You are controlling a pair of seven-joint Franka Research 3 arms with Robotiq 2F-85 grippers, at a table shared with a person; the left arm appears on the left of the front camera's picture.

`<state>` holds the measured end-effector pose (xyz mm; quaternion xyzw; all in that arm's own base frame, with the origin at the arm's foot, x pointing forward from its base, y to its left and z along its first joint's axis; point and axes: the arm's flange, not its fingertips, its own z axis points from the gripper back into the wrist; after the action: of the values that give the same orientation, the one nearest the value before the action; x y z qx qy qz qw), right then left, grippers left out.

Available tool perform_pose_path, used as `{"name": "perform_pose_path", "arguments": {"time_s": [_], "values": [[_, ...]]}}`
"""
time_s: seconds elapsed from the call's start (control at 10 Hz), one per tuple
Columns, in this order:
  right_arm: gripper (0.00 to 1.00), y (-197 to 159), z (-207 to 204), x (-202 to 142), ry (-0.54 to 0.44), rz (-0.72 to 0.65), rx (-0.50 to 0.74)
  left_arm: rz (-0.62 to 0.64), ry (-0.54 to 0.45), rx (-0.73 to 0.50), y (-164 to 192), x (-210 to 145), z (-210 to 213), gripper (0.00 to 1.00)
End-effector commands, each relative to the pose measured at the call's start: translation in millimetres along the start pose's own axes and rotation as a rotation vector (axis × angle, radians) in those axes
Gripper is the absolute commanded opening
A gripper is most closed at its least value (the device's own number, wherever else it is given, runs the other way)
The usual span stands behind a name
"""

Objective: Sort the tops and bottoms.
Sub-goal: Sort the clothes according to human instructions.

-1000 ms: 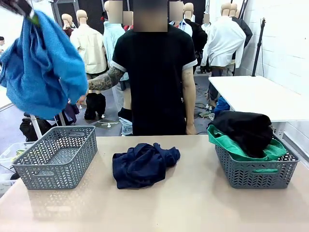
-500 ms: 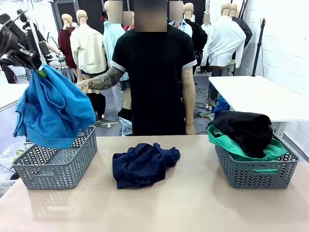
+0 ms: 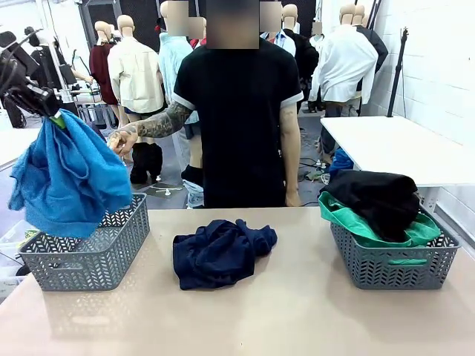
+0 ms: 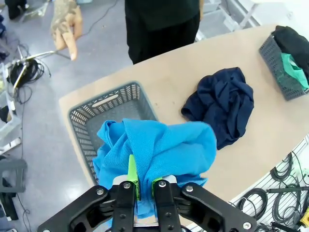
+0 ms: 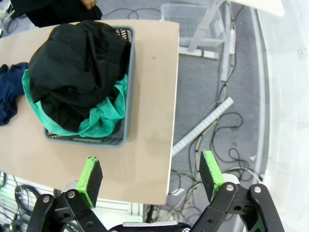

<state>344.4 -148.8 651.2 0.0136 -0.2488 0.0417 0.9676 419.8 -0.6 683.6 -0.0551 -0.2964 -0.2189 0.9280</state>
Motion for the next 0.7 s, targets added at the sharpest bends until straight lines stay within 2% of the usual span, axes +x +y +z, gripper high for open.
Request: {"name": "perform_pose_path", "arguments": {"time_s": [0.0,0.1,0.2,0.4,0.6], "values": [[1.0,-0.1,-0.2,0.5,0.006,0.007,0.011,0.008,0.006,0.005,3.9,-2.9,-1.2,0.0],[1.0,-0.1,-0.2,0.5,0.006,0.007,0.011,0.007,-0.026,-0.005,2.4,-18.8,2.9,0.0],[1.0,-0.1,-0.2,0.5,0.006,0.007,0.011,0.019,0.003,0.029,14.5,-27.7,-8.3,0.0],[1.0,-0.1,-0.2,0.5,0.006,0.007,0.011,0.097,0.079,-0.002,57.6,-20.0,-43.2,0.0],[1.0,-0.1,-0.2,0.5,0.006,0.007,0.011,0.148,0.151,-0.041,79.1,-14.0,-84.8,0.0]]}}
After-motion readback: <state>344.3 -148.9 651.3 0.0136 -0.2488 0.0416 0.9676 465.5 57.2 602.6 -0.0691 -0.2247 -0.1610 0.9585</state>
